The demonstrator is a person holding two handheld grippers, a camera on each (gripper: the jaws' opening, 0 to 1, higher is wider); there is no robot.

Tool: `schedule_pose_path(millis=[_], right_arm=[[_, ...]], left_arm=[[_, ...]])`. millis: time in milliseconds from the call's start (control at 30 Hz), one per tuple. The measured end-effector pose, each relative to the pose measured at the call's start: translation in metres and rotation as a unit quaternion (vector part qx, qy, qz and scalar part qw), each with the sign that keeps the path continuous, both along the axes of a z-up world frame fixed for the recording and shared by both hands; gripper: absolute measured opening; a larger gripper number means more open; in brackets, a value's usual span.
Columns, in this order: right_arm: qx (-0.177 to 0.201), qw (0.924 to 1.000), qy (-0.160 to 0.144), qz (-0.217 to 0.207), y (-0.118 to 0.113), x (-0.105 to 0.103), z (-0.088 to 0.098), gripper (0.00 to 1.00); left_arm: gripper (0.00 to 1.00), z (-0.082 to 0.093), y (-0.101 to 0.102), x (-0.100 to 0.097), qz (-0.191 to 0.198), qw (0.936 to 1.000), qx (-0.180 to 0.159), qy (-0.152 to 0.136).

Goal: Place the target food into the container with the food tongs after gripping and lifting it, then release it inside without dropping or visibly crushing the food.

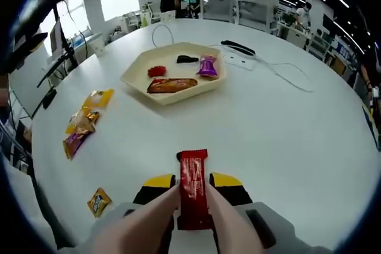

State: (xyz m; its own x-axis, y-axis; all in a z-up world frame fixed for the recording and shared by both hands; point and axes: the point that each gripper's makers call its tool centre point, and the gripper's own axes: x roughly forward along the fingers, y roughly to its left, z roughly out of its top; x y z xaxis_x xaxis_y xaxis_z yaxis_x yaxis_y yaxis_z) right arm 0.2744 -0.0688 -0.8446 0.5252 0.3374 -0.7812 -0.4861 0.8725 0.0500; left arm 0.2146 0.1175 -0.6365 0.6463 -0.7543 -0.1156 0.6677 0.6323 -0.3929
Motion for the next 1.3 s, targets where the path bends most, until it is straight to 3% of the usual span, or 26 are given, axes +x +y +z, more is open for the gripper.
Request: schedule_pose_path(millis=[67, 133, 267, 533, 833, 967, 1067, 1167, 1300], right_arm=[[0.048, 0.9983, -0.016, -0.028, 0.009, 0.003, 0.013, 0.21], [0.044, 0.9986, -0.020, -0.023, 0.010, 0.005, 0.019, 0.21], [0.076, 0.9956, -0.033, -0.045, 0.013, 0.011, 0.033, 0.21], [0.101, 0.9916, -0.034, -0.073, 0.007, 0.011, 0.042, 0.21], [0.128, 0.9852, -0.039, -0.107, 0.000, 0.009, 0.066, 0.21], [0.139, 0.9821, -0.055, -0.114, -0.001, 0.006, 0.078, 0.21], [0.144, 0.9815, -0.050, -0.116, 0.002, 0.003, 0.077, 0.21], [0.136, 0.9839, -0.048, -0.105, 0.007, 0.000, 0.077, 0.21], [0.153, 0.9804, -0.046, -0.115, 0.010, 0.001, 0.078, 0.21]], left_arm=[[0.97, 0.001, 0.007, 0.000, 0.010, 0.9999, -0.004, -0.003], [0.97, -0.001, 0.011, -0.001, 0.012, 0.9999, -0.005, 0.001], [0.97, -0.003, 0.013, -0.002, 0.012, 0.9999, 0.000, 0.003], [0.97, -0.001, 0.017, -0.002, 0.018, 0.9998, -0.001, 0.002], [0.96, 0.005, 0.013, -0.007, 0.005, 0.9999, -0.004, -0.008], [0.96, 0.002, 0.012, -0.011, -0.002, 1.0000, 0.006, -0.002], [0.97, 0.005, 0.012, -0.014, -0.002, 1.0000, 0.008, -0.004], [0.97, 0.013, 0.014, -0.014, 0.017, 0.9996, -0.012, -0.018], [0.99, 0.002, 0.008, -0.018, 0.008, 1.0000, -0.001, -0.003]])
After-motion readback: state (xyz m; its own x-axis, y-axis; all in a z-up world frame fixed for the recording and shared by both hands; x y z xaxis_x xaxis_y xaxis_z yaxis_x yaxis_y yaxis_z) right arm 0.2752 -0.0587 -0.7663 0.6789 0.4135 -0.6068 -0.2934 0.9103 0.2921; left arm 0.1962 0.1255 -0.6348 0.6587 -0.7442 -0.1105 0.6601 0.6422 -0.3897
